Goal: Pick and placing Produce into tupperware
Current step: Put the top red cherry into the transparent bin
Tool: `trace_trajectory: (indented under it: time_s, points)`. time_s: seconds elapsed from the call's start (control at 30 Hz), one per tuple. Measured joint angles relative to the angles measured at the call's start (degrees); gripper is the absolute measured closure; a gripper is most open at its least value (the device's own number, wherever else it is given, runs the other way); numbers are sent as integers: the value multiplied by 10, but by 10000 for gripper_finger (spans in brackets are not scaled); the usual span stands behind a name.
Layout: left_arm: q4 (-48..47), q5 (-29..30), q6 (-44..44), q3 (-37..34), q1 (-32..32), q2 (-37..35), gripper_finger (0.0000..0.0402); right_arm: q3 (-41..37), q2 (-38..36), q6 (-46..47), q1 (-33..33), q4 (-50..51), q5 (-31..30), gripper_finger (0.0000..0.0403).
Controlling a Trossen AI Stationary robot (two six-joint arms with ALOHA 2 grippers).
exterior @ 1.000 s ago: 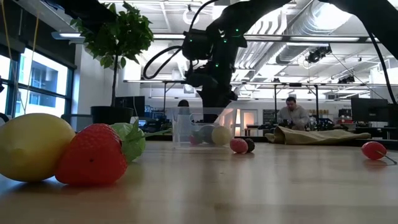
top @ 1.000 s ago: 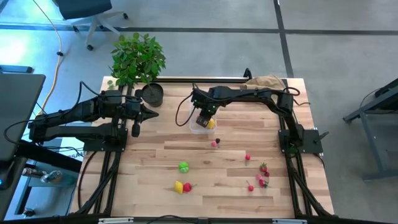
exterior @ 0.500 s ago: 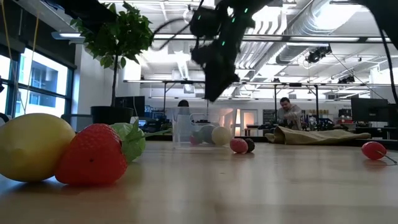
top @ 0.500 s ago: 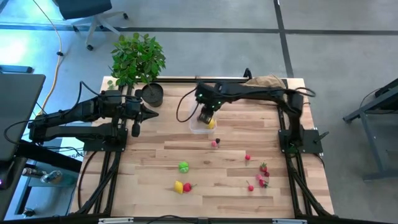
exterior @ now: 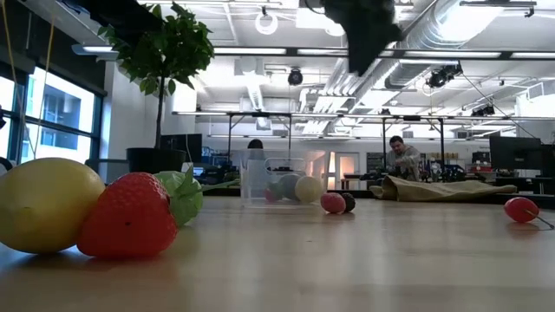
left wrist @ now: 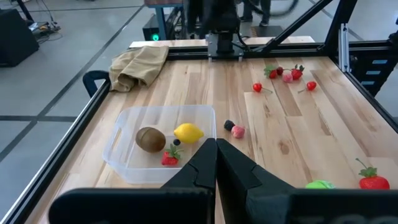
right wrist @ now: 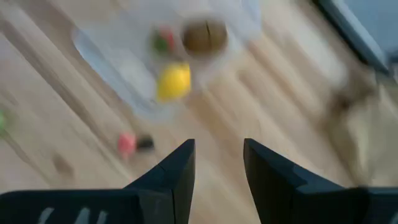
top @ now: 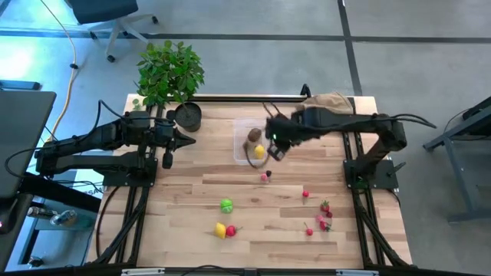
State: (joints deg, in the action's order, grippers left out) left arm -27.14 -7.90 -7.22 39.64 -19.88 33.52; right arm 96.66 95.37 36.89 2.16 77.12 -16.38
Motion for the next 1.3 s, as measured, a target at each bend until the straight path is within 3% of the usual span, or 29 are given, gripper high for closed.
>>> trace_trajectory:
  time_s: [0.1, 0.23, 0.53, 0.73, 1.03, 1.3]
  points:
    - [0, 0, 0, 0, 0, 0, 401, -1, 0, 77, -36, 54, -14, 274]
    - [0, 0, 0, 0, 0, 0, 401, -55, -22, 152, -77, 50, -19, 272]
    - [0, 0, 0, 0, 0, 0, 401, -341, -180, 297, -117, -169, 90, 272]
    - [0, 0, 0, 0, 0, 0, 401, -463, -238, 370, -137, -236, 150, 271]
    - [0, 0, 0, 0, 0, 0, 401, -551, -249, 508, -201, -340, 121, 271]
    - [0, 0, 0, 0, 0, 0, 401, -568, -227, 655, -263, -358, 80, 271]
